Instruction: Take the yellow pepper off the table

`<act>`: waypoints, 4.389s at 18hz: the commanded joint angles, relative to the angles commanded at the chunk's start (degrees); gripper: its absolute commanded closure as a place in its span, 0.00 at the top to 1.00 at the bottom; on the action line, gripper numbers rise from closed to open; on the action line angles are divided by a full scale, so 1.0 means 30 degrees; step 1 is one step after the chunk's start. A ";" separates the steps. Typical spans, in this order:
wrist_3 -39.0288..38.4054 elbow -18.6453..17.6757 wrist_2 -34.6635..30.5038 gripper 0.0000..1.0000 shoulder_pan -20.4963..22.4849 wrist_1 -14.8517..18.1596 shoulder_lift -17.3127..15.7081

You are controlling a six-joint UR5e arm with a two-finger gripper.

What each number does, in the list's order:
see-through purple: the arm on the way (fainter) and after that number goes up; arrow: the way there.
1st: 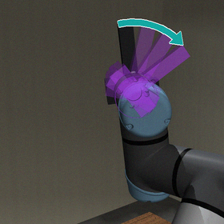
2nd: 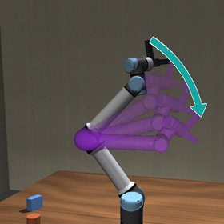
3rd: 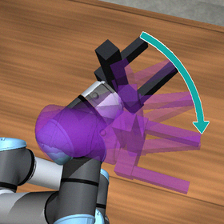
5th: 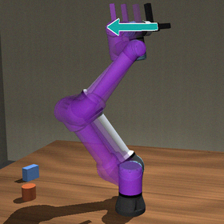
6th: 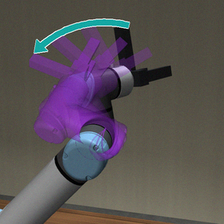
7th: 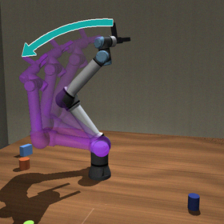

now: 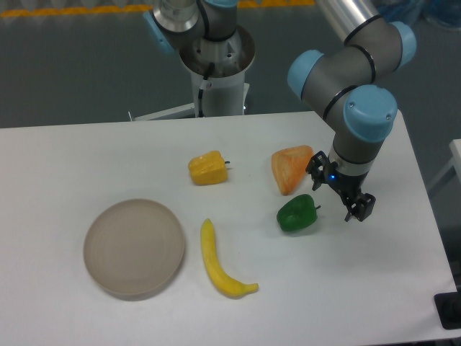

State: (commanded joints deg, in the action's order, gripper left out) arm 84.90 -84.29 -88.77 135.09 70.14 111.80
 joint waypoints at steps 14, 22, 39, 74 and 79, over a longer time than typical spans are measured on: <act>-0.0321 -0.0613 0.0088 1.00 -0.0116 0.0117 -0.0379; -0.0293 -0.5326 0.0615 1.00 -0.1111 -0.0058 -0.3921; -0.0381 -1.0720 0.0615 1.00 -0.4394 -0.0905 -0.6474; -0.1846 -0.0505 0.0615 0.36 -0.1496 0.2221 -0.1879; 0.0610 0.0936 -0.0258 0.35 -0.0528 0.2403 -0.0412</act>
State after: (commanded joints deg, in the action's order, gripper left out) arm 86.73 -81.48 -89.54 133.50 77.34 110.56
